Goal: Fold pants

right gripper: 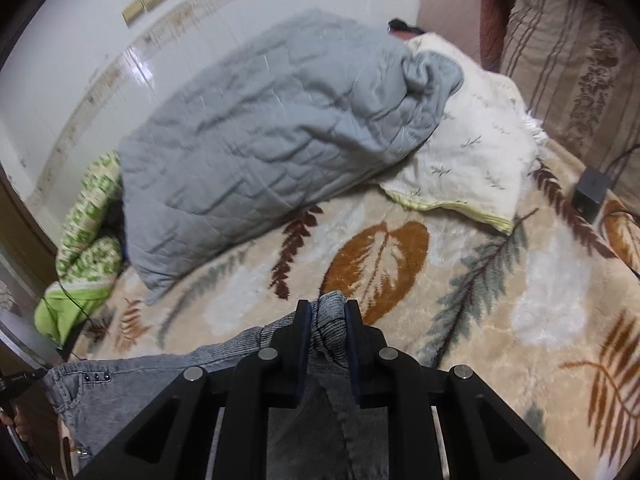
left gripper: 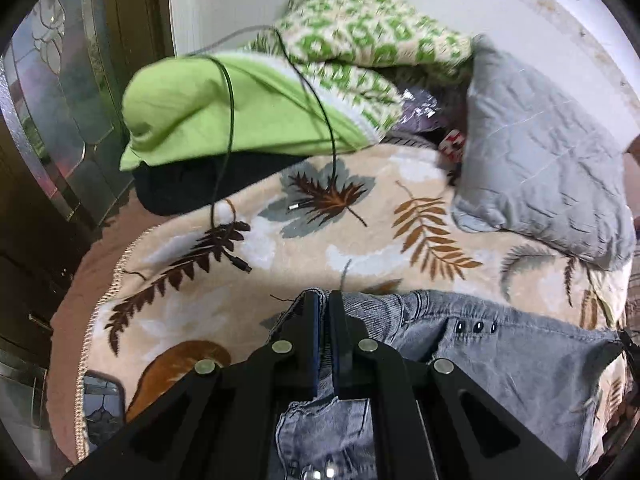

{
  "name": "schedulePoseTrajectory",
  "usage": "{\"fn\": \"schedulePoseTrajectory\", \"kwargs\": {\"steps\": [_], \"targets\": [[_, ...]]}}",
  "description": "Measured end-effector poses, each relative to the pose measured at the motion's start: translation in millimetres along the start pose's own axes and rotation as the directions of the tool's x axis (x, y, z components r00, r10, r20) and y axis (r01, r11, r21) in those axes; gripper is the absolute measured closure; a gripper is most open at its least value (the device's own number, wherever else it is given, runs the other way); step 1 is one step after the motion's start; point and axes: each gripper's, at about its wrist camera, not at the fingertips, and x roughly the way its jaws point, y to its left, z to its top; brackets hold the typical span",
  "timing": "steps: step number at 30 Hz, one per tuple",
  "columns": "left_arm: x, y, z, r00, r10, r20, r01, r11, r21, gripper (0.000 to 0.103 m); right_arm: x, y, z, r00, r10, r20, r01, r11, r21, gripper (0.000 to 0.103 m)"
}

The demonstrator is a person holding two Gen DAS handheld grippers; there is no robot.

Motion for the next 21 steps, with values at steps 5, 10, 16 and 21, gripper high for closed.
{"fn": "schedulePoseTrajectory", "kwargs": {"steps": [5,10,16,21], "targets": [[-43.6,3.7,-20.4,0.999,-0.023,0.041,0.022,0.999,0.023,0.099,-44.9,-12.6,-12.2,0.998,0.036,0.051,-0.038,0.999,0.038,0.085],[-87.5,15.6,-53.7,0.997,-0.026,0.075,0.024,0.999,0.028,0.099,-86.8,-33.5,-33.3,0.995,0.077,0.068,-0.082,0.994,0.073,0.085],[-121.9,38.7,-114.5,0.997,-0.023,0.070,0.019,0.999,0.047,0.099,-133.3,-57.6,-71.4,0.994,0.102,0.038,-0.103,0.993,0.051,0.085],[-130.8,55.2,-168.6,0.999,-0.002,0.039,0.001,0.999,0.042,0.099,-166.0,-82.0,-111.8,0.993,0.103,-0.054,-0.103,0.995,0.003,0.085]]}}
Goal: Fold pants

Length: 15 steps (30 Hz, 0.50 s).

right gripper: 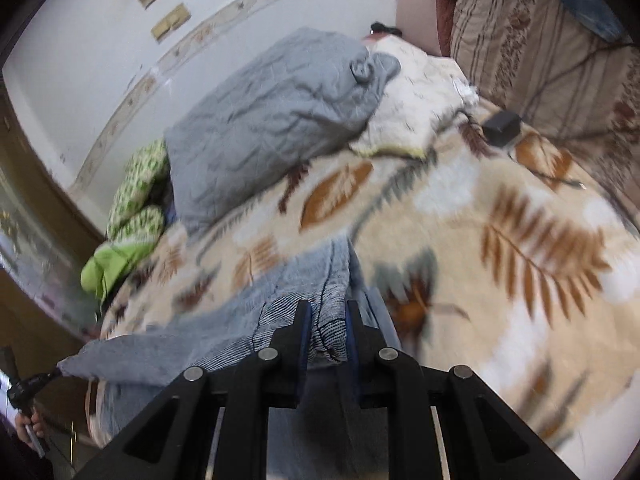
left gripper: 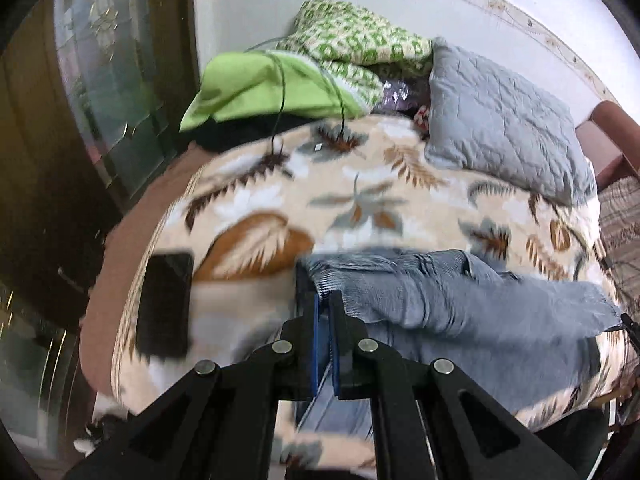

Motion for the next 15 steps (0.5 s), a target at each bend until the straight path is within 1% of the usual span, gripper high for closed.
{"fn": "schedulePoseTrajectory", "kwargs": {"steps": [1,3,5,6,9,11,13,15], "targets": [[-0.5,2.9,-12.1,1.000,0.022,-0.005,-0.022,1.000,0.004,0.099,-4.1,-3.5,-5.2,1.000,0.002,-0.012,-0.002,1.000,-0.005,0.085],[0.0,12.0,-29.3,1.000,0.024,-0.019,-0.024,1.000,-0.006,0.099,-14.3,-8.5,-19.5,0.999,0.007,-0.044,-0.007,1.000,-0.019,0.086],[3.4,19.8,-43.2,0.999,0.017,-0.043,-0.018,0.999,-0.033,0.099,-22.3,-11.9,-29.6,0.998,-0.035,-0.048,0.033,0.998,-0.049,0.086],[7.2,23.5,-51.1,0.998,0.020,-0.059,-0.023,0.999,-0.045,0.099,-25.0,-16.4,-34.1,0.997,-0.044,-0.057,0.041,0.998,-0.049,0.086],[23.9,28.5,-67.3,0.991,0.006,-0.130,-0.013,0.998,-0.057,0.099,-25.3,-34.6,-42.6,0.995,-0.025,-0.101,0.025,1.000,-0.001,0.086],[29.7,24.2,-70.9,0.989,0.015,-0.146,-0.023,0.998,-0.050,0.099,-19.5,-41.1,-46.1,0.989,-0.035,-0.146,0.037,0.999,0.011,0.086],[30.1,14.9,-70.1,0.990,-0.004,-0.143,-0.003,0.999,-0.049,0.099,-16.1,-45.2,-46.9,0.986,-0.010,-0.169,0.017,0.999,0.038,0.085],[28.0,7.0,-68.2,0.991,-0.015,-0.133,0.008,0.999,-0.053,0.099,-12.9,-45.4,-47.3,0.981,0.052,-0.188,-0.039,0.996,0.074,0.083]]}}
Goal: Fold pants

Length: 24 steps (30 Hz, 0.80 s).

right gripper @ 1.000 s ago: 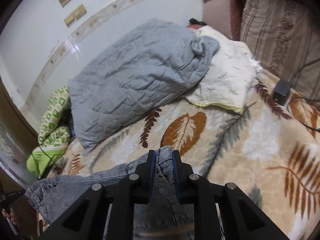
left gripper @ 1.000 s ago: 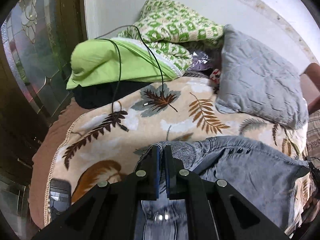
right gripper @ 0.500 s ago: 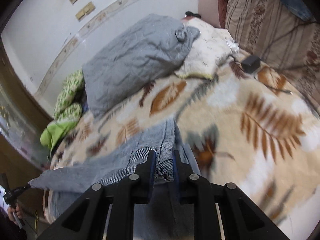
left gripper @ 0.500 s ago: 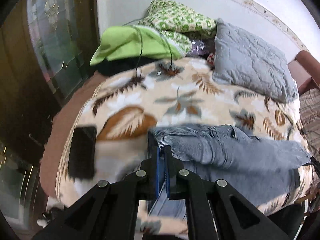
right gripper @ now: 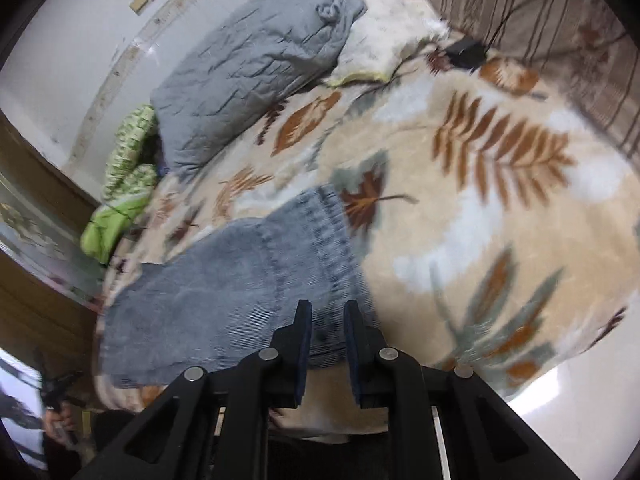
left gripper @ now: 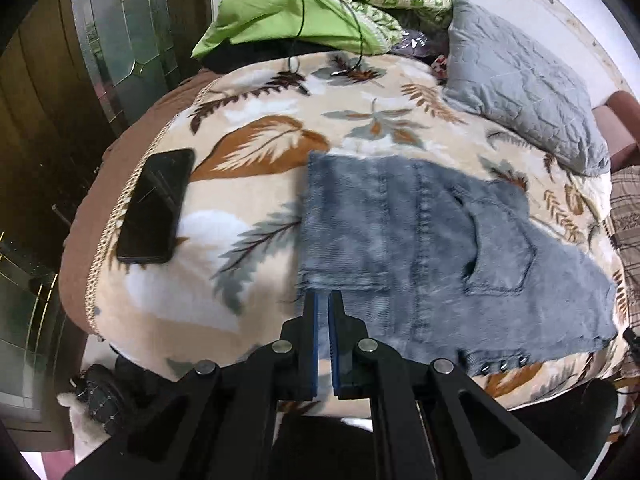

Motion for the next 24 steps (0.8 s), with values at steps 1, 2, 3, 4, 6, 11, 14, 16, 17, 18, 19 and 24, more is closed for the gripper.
{"fn": "schedulePoseTrajectory", "kwargs": {"steps": [1,2,3,4,6,11,14,16,17,18,19,24], "targets": [[-1.3,-4.5,0.0,1.000,-0.009,0.002,0.009,1.000,0.006,0.098,2.0,-0.4,-0.2,1.000,0.018,-0.013,-0.018,1.000,0.010,0.080],[-1.7,-8.3,-0.1,1.000,-0.013,0.005,0.013,1.000,0.011,0.096,4.1,0.9,-2.0,1.000,0.019,-0.019,-0.018,1.000,0.015,0.078],[-3.2,-13.5,-1.3,1.000,-0.017,0.014,0.016,1.000,0.023,0.089,6.3,0.6,-3.6,0.999,0.013,-0.029,-0.013,1.000,0.018,0.072],[-4.5,-18.6,-2.6,1.000,-0.015,0.024,0.014,0.999,0.036,0.073,8.3,0.1,-5.3,0.999,0.007,-0.039,-0.006,1.000,0.022,0.068],[-7.8,-27.5,-3.5,0.998,-0.014,0.053,0.012,0.999,0.042,0.050,8.6,-2.1,-8.8,0.999,0.012,-0.036,-0.011,0.999,0.033,0.068],[-10.3,-70.6,3.5,0.993,-0.071,0.098,0.063,0.994,0.088,0.048,4.0,17.8,-2.0,0.999,0.052,0.005,-0.052,0.998,0.018,0.067],[-2.7,-109.0,1.2,0.989,-0.125,0.078,0.113,0.983,0.141,0.048,22.8,58.3,0.8,0.994,0.077,-0.076,-0.081,0.995,-0.051,0.061],[2.7,-132.3,-8.9,0.985,-0.160,0.062,0.147,0.974,0.170,0.048,42.9,86.5,-5.9,0.974,0.156,-0.162,-0.166,0.985,-0.050,0.050],[6.1,-144.7,-17.8,0.982,-0.183,0.047,0.171,0.967,0.191,0.048,52.7,99.7,-12.4,0.959,0.203,-0.196,-0.215,0.976,-0.038,0.050],[8.2,-152.7,-24.7,0.980,-0.198,0.035,0.186,0.960,0.209,0.048,60.6,110.2,-19.3,0.946,0.239,-0.219,-0.252,0.967,-0.033,0.050],[11.2,-163.6,-35.7,0.977,-0.212,0.022,0.201,0.951,0.237,0.048,71.0,122.4,-28.6,0.926,0.281,-0.251,-0.296,0.955,-0.024,0.050],[24.3,-188.6,-61.5,0.964,-0.261,-0.047,0.264,0.927,0.266,0.048,109.6,139.0,-65.2,0.837,0.438,-0.328,-0.418,0.899,0.134,0.050]]}}
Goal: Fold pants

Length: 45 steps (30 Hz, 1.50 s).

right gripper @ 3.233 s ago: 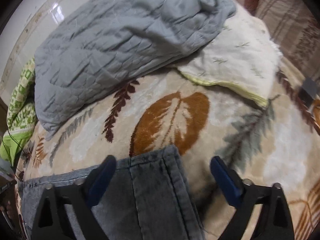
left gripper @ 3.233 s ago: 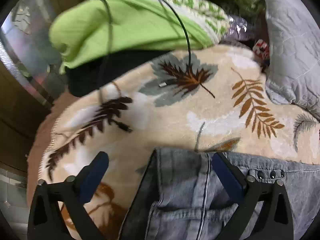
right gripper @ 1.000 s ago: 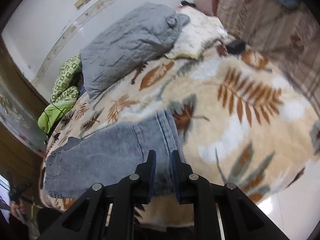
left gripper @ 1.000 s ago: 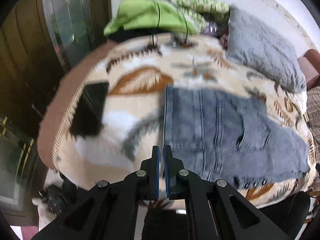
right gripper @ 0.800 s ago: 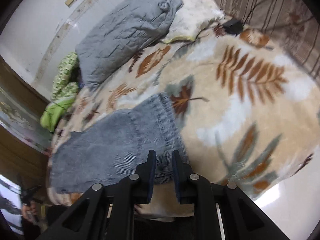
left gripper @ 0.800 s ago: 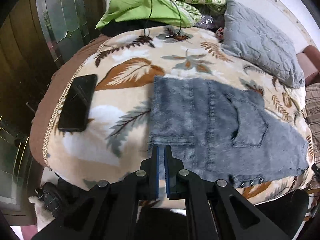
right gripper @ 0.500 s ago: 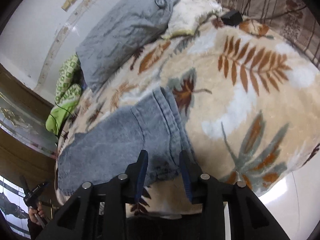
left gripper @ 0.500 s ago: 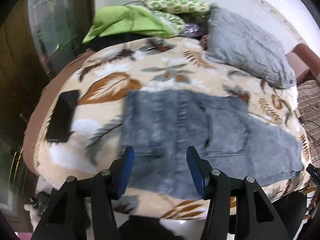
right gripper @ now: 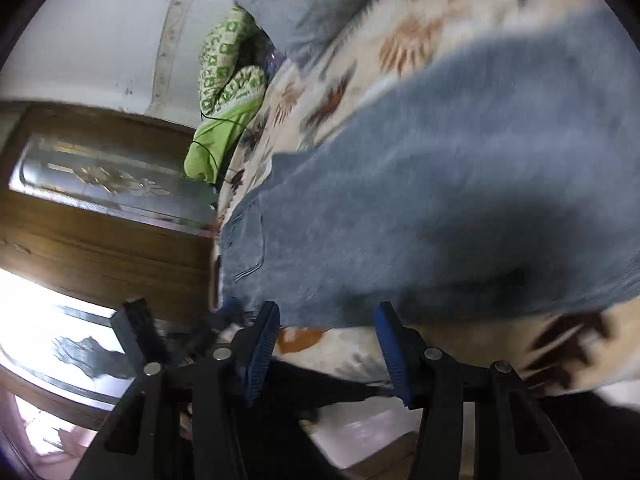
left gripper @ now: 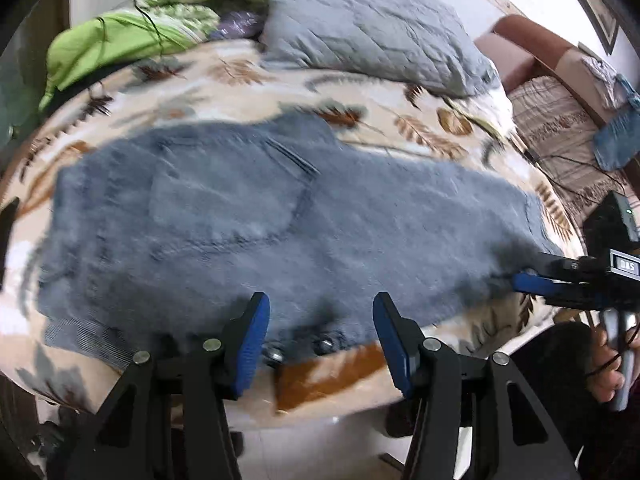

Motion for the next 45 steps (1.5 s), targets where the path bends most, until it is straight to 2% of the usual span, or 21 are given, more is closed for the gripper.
{"fn": "schedulePoseTrajectory", "kwargs": {"steps": [2,4,5,8,10,14,17,21,24,27,29,30,31,34,36,37,40,41,43,45], "targets": [[5.3,2.5,0.4,1.000,-0.010,-0.005,0.010,0.999,-0.033,0.049,12.6,-3.4,-4.7,0.999,0.040,-0.011,-0.039,0.999,0.033,0.050],[10.9,5.3,0.8,0.999,-0.038,-0.013,0.037,0.996,-0.078,0.058,22.6,-7.6,-6.6,0.997,0.081,-0.005,-0.081,0.994,0.078,0.050],[14.1,5.0,0.9,0.999,-0.043,-0.020,0.041,0.996,-0.082,0.064,25.0,-8.0,-7.3,0.996,0.088,-0.006,-0.087,0.992,0.090,0.050],[17.3,-0.9,-4.2,0.998,-0.055,-0.040,0.053,0.996,-0.068,0.067,30.3,-6.5,-5.8,0.995,0.094,0.031,-0.097,0.990,0.104,0.050],[18.9,-5.4,-9.9,0.995,-0.089,-0.049,0.085,0.994,-0.070,0.067,33.0,-3.6,-3.7,0.994,0.107,0.034,-0.110,0.988,0.112,0.050],[25.9,-4.3,-12.1,0.992,-0.109,-0.070,0.102,0.991,-0.087,0.067,41.8,-9.5,-4.9,0.998,0.054,0.026,-0.057,0.986,0.154,0.050],[27.8,1.0,-13.5,0.985,-0.149,-0.086,0.139,0.983,-0.120,0.067,47.1,-13.2,-6.2,0.999,0.035,0.028,-0.039,0.983,0.180,0.050],[25.8,3.0,-15.3,0.985,-0.155,-0.083,0.143,0.981,-0.134,0.067,49.3,-12.0,-1.5,0.997,0.009,0.080,-0.024,0.982,0.189,0.050],[25.6,2.3,-16.4,0.981,-0.166,-0.097,0.152,0.979,-0.137,0.060,56.4,-14.9,2.6,0.996,-0.010,0.093,-0.009,0.979,0.204,0.049],[31.8,5.3,-10.4,0.974,-0.202,-0.103,0.179,0.965,-0.193,0.055,59.1,-16.3,4.7,0.993,0.000,0.115,-0.025,0.976,0.215,0.050],[37.9,12.9,-7.6,0.966,-0.229,-0.123,0.191,0.946,-0.262,0.055,58.7,-16.6,5.1,0.991,-0.006,0.135,-0.023,0.977,0.212,0.058],[40.4,17.1,-7.0,0.961,-0.245,-0.127,0.198,0.933,-0.299,0.055,59.0,-16.8,5.3,0.990,-0.018,0.142,-0.012,0.978,0.207,0.073],[42.2,21.9,-6.0,0.956,-0.266,-0.124,0.211,0.916,-0.341,0.055,60.6,-16.9,5.9,0.989,-0.035,0.142,0.006,0.979,0.202,0.079],[43.9,33.7,-1.9,0.947,-0.303,-0.108,0.232,0.876,-0.424,0.055,58.6,-21.0,3.6,0.988,-0.036,0.151,0.005,0.979,0.204,0.087],[43.3,41.6,2.0,0.958,-0.272,-0.093,0.201,0.866,-0.459,0.056,54.9,-16.6,3.2,0.985,-0.029,0.171,-0.002,0.984,0.179,0.088],[43.0,46.2,2.9,0.963,-0.255,-0.087,0.186,0.862,-0.471,0.060,51.8,-12.1,2.8,0.983,-0.029,0.183,0.000,0.988,0.155,0.088],[47.8,60.3,2.0,0.963,-0.255,-0.086,0.174,0.834,-0.524,0.083,45.6,1.7,0.9,0.978,-0.026,0.208,0.009,0.996,0.083,0.088],[48.6,64.0,0.7,0.963,-0.255,-0.084,0.172,0.827,-0.535,0.088,44.4,2.3,-0.2,0.978,-0.026,0.208,0.012,0.997,0.072,0.088],[46.2,67.9,-2.9,0.963,-0.262,-0.059,0.188,0.814,-0.550,0.092,43.6,2.1,-2.6,0.978,-0.037,0.205,0.025,0.998,0.059,0.088],[41.6,66.5,-5.4,0.967,-0.251,-0.037,0.192,0.822,-0.536,0.095,42.6,1.5,-4.7,0.978,-0.053,0.200,0.045,0.998,0.044,0.088]]}}
